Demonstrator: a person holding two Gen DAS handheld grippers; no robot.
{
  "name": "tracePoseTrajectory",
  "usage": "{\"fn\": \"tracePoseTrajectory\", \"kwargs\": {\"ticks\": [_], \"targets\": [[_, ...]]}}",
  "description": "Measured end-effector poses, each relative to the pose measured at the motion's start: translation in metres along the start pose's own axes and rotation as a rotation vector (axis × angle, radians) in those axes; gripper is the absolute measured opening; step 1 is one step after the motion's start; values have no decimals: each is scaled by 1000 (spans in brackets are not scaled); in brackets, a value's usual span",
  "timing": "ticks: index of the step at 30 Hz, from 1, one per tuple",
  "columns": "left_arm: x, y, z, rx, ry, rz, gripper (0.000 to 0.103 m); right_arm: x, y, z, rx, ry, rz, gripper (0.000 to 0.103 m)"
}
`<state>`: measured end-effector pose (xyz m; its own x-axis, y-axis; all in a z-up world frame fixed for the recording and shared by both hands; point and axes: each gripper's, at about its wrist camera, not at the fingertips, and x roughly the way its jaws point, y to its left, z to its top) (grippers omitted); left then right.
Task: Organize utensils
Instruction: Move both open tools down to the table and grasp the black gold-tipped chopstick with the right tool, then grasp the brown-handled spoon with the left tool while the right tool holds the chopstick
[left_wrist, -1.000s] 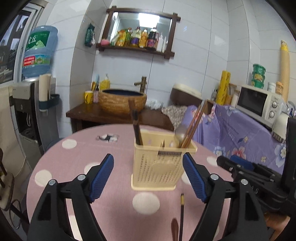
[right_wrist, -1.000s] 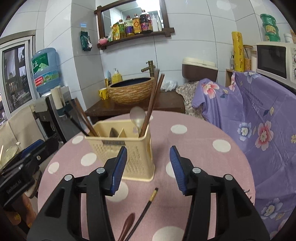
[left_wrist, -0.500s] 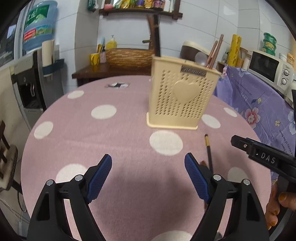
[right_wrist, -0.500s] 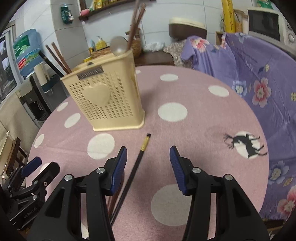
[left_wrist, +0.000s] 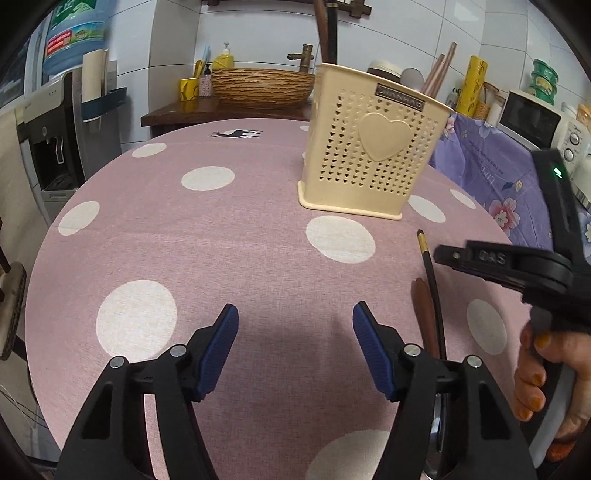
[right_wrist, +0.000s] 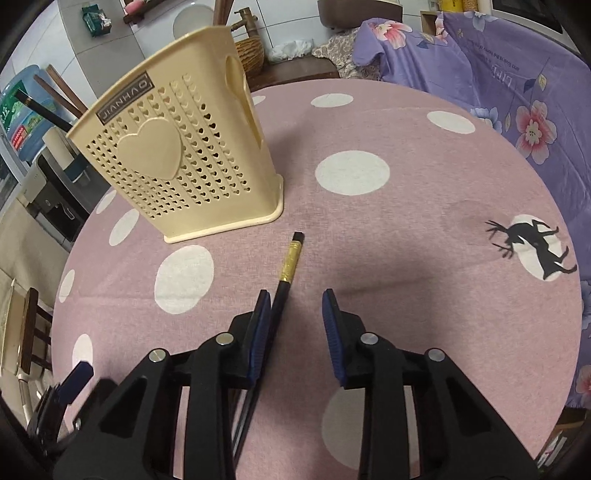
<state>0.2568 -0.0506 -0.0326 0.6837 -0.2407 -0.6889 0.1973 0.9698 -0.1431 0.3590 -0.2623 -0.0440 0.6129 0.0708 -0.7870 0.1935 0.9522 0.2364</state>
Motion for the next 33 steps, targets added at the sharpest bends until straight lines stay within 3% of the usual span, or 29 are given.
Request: {"fn": "tracePoseTrajectory", "kwargs": {"ticks": [9,17,24,33], "targets": [[3,-7,-2,20,22,-7,64,16,20,6,-58,9,-97,11],[4,-24,-2,55,41,-38,64,20,9,14,-53,26,-68,9],[8,-49,4,115,76,-116,62,10,-20,19,-11,21,-71,8],[37,-92,9,237,170,-146,50,5,-44,15,-16,8,-84,8]]}}
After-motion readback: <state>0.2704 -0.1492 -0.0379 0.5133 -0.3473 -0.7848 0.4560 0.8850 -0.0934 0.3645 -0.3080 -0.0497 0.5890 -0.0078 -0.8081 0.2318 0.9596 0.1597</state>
